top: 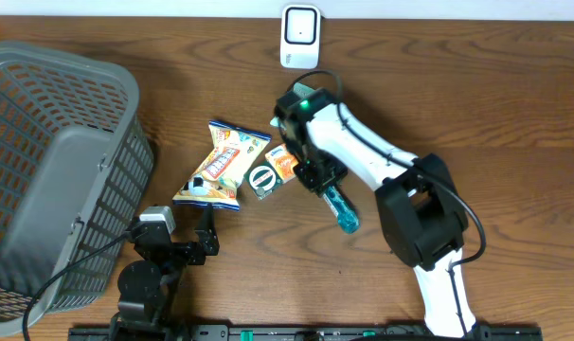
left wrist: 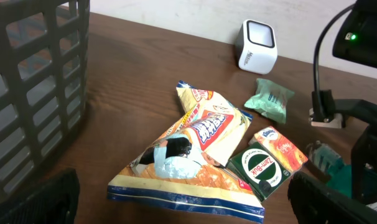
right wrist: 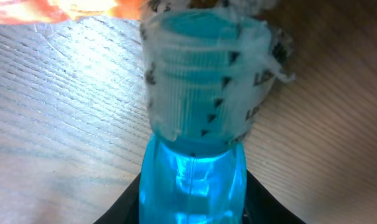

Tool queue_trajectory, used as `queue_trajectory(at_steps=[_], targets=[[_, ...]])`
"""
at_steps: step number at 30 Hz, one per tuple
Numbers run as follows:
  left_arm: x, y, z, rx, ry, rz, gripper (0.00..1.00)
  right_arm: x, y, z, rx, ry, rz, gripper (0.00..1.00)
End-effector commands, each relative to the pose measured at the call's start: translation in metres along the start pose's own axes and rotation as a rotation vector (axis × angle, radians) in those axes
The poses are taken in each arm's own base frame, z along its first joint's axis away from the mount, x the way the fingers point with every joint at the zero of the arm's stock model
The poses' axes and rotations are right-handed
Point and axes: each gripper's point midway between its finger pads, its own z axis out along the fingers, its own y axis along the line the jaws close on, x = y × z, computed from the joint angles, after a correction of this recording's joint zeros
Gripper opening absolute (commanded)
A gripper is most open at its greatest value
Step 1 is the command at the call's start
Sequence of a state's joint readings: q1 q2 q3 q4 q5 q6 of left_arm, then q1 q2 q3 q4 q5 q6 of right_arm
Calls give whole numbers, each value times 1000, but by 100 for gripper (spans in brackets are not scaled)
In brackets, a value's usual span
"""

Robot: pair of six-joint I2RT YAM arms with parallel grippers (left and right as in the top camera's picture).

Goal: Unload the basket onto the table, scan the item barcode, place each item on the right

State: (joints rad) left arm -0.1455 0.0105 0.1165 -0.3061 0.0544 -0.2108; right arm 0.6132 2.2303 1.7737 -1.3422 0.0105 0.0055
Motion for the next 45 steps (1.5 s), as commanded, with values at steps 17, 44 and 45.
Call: queue_trajectory(at_steps=[17,44,45], targets=[[11,3,2,-5,33,-7,98,1,15,19,-97,40,-35,48],[11,3,2,-5,33,-7,98,-20,4,-12,-102,-47,9,51],[11,3,2,-5,33,-7,98,-20,4,-12,-102,-48,9,50]])
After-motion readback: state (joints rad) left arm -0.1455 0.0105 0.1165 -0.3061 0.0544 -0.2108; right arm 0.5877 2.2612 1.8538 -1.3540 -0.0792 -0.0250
